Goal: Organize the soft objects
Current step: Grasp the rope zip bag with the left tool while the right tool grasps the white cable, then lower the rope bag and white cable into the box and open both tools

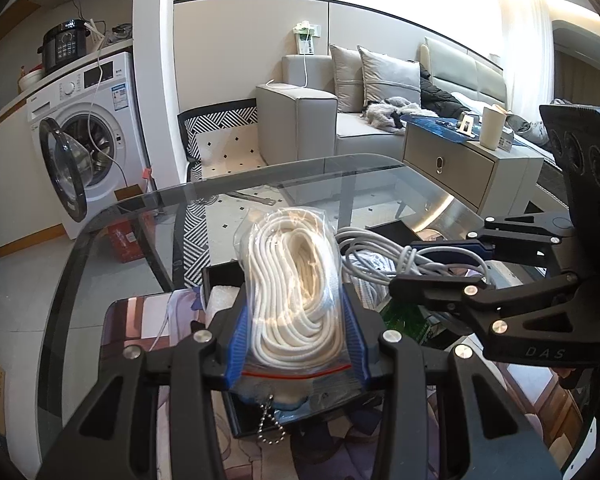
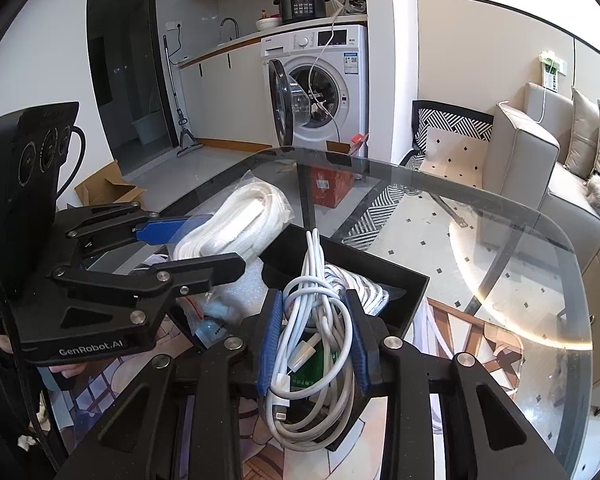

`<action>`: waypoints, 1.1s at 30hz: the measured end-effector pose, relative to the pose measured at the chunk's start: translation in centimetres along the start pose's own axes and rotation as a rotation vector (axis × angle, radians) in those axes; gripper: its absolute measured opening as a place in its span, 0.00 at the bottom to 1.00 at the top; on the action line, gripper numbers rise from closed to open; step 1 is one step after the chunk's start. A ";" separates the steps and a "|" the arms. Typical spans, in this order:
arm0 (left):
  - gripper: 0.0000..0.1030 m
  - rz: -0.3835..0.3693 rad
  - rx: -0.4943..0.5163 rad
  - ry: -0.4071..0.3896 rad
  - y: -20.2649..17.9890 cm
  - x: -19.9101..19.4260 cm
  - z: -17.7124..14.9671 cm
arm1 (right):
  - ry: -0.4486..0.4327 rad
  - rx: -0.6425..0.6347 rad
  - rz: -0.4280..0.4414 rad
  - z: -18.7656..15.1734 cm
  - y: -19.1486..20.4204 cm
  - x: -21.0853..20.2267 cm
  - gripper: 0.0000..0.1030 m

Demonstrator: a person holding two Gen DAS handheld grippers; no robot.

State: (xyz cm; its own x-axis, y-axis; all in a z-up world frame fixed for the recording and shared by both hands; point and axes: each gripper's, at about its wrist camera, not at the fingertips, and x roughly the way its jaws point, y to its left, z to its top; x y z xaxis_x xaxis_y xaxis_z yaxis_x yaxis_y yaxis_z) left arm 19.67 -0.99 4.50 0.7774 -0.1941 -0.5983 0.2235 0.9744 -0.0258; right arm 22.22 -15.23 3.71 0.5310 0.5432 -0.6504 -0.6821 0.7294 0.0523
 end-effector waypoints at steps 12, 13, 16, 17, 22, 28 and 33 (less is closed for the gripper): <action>0.39 -0.019 -0.012 0.057 0.4 2.1 -0.6 | 0.025 0.024 0.005 0.5 -0.4 1.7 0.30; 0.39 -0.023 -0.011 0.055 0.4 2.1 -0.6 | 0.028 0.026 0.006 0.5 -0.5 2.0 0.30; 0.40 -0.025 -0.008 0.066 0.3 2.3 -0.6 | 0.046 0.026 0.012 0.3 -0.5 2.8 0.30; 0.40 -0.026 -0.009 0.067 0.3 2.3 -0.7 | 0.042 0.019 0.008 0.3 -0.4 2.9 0.30; 0.40 -0.025 0.001 0.064 0.2 2.5 -0.9 | 0.044 0.017 0.007 0.5 -0.4 3.1 0.30; 0.43 -0.024 -0.001 0.065 0.0 2.0 -0.9 | 0.015 0.000 -0.004 0.6 -0.5 2.2 0.37; 0.60 -0.006 0.019 0.048 -0.1 0.5 -1.0 | -0.045 -0.028 -0.041 0.4 -0.6 -0.5 0.52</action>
State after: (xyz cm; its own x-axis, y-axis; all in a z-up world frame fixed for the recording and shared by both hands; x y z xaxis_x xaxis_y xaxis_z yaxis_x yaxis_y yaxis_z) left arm 19.42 -1.02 3.41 0.7471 -0.1940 -0.6358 0.2398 0.9707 -0.0144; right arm 22.53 -15.77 4.31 0.5802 0.5317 -0.6170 -0.6726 0.7399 0.0051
